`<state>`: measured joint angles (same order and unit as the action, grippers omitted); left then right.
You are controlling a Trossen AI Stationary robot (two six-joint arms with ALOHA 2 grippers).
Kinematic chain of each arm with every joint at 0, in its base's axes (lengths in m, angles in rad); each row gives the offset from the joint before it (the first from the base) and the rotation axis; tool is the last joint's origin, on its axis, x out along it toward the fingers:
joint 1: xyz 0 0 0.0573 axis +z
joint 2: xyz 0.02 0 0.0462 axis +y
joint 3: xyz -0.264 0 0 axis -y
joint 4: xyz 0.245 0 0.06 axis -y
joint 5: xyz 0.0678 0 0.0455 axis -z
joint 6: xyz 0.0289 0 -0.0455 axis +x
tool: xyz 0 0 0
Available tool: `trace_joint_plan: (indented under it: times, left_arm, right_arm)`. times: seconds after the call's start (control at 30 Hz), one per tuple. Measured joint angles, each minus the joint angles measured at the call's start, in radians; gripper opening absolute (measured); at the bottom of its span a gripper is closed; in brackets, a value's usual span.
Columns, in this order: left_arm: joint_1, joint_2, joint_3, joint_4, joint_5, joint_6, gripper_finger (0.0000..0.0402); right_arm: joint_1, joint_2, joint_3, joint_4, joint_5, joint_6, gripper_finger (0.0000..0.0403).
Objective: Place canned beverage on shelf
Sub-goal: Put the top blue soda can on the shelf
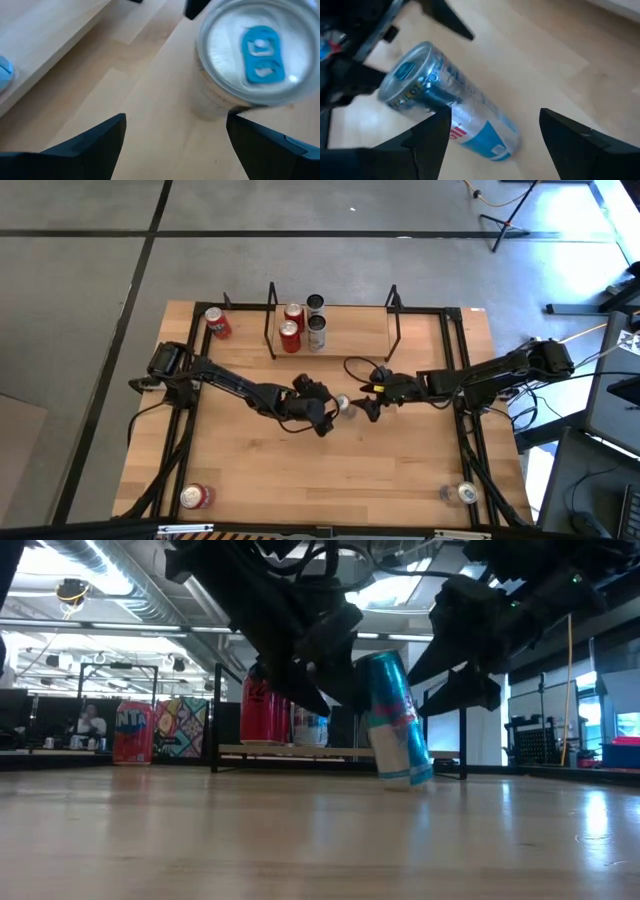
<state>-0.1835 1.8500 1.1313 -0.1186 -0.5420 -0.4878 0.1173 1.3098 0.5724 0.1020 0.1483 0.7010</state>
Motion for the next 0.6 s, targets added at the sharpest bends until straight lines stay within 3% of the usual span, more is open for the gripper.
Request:
trace_joint_plan:
  times: [0.17, 0.47, 0.6]
  left_arm:
    - [0.002, -0.030, 0.000, -0.025, 0.001, 0.028, 0.0345]
    - [-0.001, -0.045, 0.000, -0.023, 0.010, 0.053, 0.0345]
    - [-0.002, -0.051, 0.000, -0.022, 0.011, 0.063, 0.0345]
  right_arm:
    - [0.002, 0.002, 0.000, -0.038, -0.055, -0.013, 0.0294]
    - [0.001, 0.001, 0.000, -0.090, -0.039, -0.011, 0.0294]
    - [0.001, -0.003, 0.043, -0.212, -0.075, -0.020, 0.0294]
